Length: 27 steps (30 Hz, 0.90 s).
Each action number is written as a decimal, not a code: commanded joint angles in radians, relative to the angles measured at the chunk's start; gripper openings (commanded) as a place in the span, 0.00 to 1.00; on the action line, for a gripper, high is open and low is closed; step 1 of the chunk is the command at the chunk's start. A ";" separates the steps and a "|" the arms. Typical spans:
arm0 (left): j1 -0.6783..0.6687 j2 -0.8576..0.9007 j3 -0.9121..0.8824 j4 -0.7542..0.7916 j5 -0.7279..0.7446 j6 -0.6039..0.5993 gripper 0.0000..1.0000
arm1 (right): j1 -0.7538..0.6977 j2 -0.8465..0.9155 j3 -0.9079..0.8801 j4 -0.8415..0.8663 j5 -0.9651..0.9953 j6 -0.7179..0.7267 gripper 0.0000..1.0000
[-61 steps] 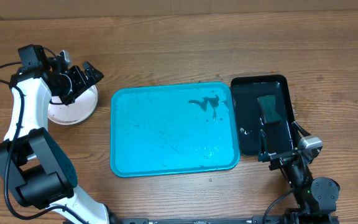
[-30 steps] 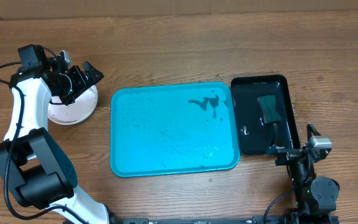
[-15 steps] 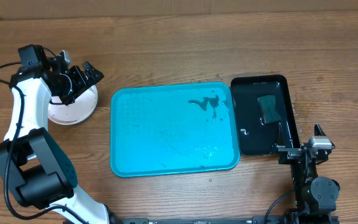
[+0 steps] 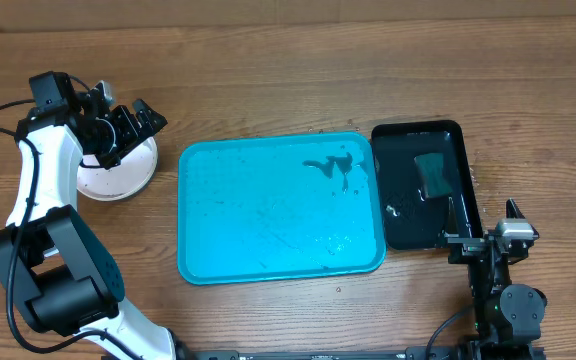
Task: Clean dirty plates on tray and stack at the side
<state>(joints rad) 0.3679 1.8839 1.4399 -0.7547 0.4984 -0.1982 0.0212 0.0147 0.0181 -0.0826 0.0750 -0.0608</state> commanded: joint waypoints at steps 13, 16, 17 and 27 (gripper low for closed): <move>-0.037 -0.072 0.012 -0.004 -0.145 0.026 1.00 | 0.003 -0.011 -0.010 0.006 0.010 -0.008 1.00; -0.057 -0.171 0.012 -0.004 -0.222 0.026 1.00 | 0.003 -0.011 -0.010 0.006 0.010 -0.007 1.00; -0.063 -0.202 0.012 -0.003 -0.236 0.026 1.00 | 0.003 -0.011 -0.010 0.006 0.010 -0.007 1.00; -0.079 -0.582 -0.007 -0.004 -0.247 0.026 1.00 | 0.003 -0.011 -0.010 0.006 0.010 -0.007 1.00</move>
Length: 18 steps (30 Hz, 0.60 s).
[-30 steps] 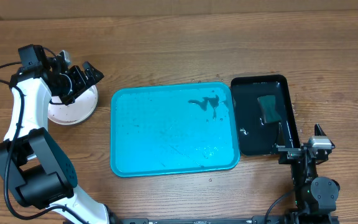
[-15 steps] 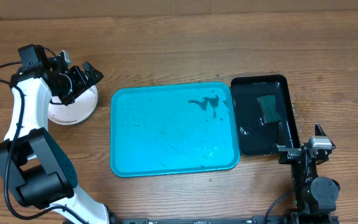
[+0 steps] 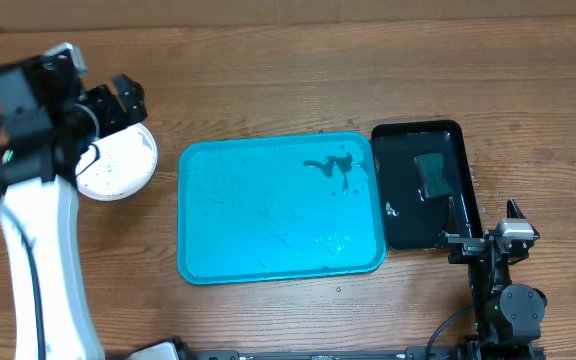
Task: Clean dirty plates on tray and stack at the side
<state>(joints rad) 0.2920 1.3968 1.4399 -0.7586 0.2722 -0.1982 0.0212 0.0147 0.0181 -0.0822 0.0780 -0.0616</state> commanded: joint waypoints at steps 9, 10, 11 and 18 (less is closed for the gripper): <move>-0.039 -0.395 -0.172 0.000 -0.020 0.026 1.00 | 0.003 -0.011 -0.010 0.005 0.007 -0.007 1.00; -0.043 -0.432 -0.209 0.000 -0.021 0.026 1.00 | 0.003 -0.011 -0.010 0.005 0.007 -0.006 1.00; -0.048 -0.464 -0.243 0.000 -0.021 0.026 1.00 | 0.003 -0.011 -0.010 0.005 0.007 -0.006 1.00; -0.103 -0.711 -0.559 0.008 -0.036 0.027 1.00 | 0.003 -0.011 -0.010 0.005 0.007 -0.006 1.00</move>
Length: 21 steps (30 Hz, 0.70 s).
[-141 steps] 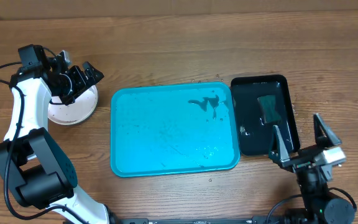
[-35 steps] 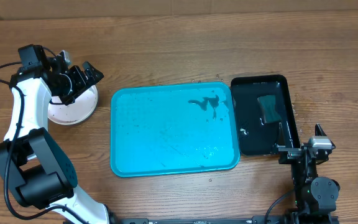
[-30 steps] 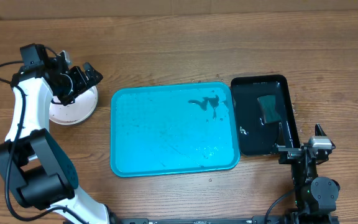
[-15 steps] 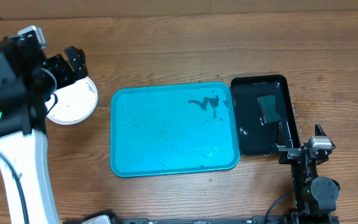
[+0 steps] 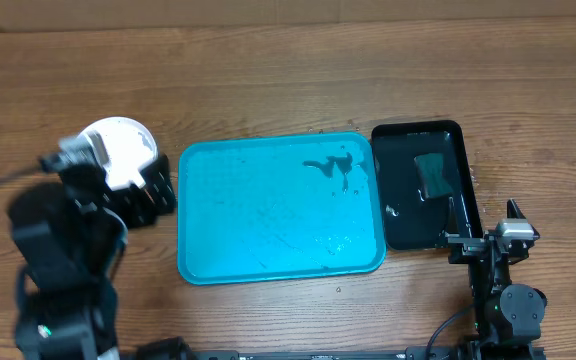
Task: Clean dirty plates on tray and stack at the side
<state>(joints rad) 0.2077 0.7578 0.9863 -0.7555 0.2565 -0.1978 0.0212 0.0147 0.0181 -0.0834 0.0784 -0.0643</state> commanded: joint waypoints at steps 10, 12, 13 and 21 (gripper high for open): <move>-0.117 -0.336 -0.552 0.706 -0.068 0.000 1.00 | 0.003 -0.011 -0.010 0.006 0.007 -0.004 1.00; -0.147 -0.380 -0.622 0.880 -0.100 0.000 1.00 | 0.003 -0.011 -0.010 0.006 0.007 -0.004 1.00; -0.165 -0.403 -0.658 0.965 -0.126 0.000 1.00 | 0.003 -0.011 -0.010 0.006 0.007 -0.004 1.00; -0.241 -0.560 -0.831 1.160 -0.212 -0.001 1.00 | 0.003 -0.011 -0.010 0.006 0.007 -0.004 1.00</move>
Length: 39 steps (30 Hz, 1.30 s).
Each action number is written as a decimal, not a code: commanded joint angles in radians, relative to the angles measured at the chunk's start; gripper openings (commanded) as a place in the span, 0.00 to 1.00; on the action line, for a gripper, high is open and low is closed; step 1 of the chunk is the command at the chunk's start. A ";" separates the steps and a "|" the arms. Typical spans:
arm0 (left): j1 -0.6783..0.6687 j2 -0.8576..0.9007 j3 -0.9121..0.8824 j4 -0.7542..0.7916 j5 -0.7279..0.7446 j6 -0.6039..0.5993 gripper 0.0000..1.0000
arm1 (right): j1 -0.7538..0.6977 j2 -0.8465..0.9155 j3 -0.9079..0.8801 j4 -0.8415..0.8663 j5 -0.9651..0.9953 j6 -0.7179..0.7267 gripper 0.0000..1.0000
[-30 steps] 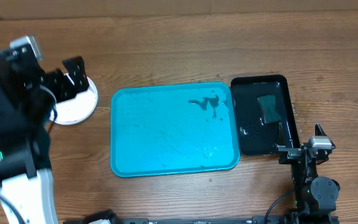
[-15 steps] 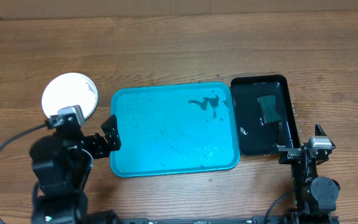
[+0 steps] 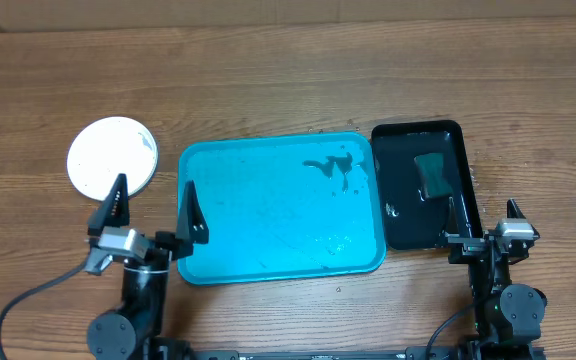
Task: Clean dirty plates on tray and stack at the side
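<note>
A white plate (image 3: pixel 113 157) lies flat on the wooden table to the left of the turquoise tray (image 3: pixel 268 230). No plates are on the tray, only a dark smear (image 3: pixel 333 165) and wet spots. My left gripper (image 3: pixel 152 208) stands open at the tray's near left corner, apart from the plate and holding nothing. My right gripper (image 3: pixel 483 215) is open over the near end of the black tray (image 3: pixel 398 225), also holding nothing.
A green sponge (image 3: pixel 430 175) lies in the black tray to the right of the turquoise one. Both arm bases sit at the table's front edge. Bare wood runs along the back of the table.
My left arm has drawn back from beside the plate to the front edge, and the whole plate now shows. The right arm, both trays and the sponge are unchanged.
My left gripper was first at the far rim of the white plate, left of the tray. Then it stood higher over the plate, then beside it toward the front. Now it is back at the front edge, and the plate rests alone. The right arm stayed still.
</note>
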<state>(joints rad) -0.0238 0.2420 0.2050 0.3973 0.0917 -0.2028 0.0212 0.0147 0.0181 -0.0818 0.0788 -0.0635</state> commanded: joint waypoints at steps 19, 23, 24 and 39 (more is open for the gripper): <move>-0.008 -0.239 -0.201 -0.389 -0.081 0.018 1.00 | 0.003 -0.011 -0.010 0.005 0.006 -0.005 1.00; -0.008 -0.239 -0.200 -0.475 -0.080 0.119 1.00 | 0.003 -0.011 -0.010 0.005 0.006 -0.005 1.00; -0.008 -0.239 -0.200 -0.476 -0.080 0.151 1.00 | 0.003 -0.011 -0.010 0.005 0.006 -0.005 1.00; -0.010 -0.238 -0.200 -0.475 -0.074 0.233 1.00 | 0.003 -0.011 -0.010 0.005 0.006 -0.005 1.00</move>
<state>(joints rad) -0.0269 0.0158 0.0086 -0.0761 0.0216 0.0048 0.0212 0.0147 0.0181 -0.0822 0.0784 -0.0639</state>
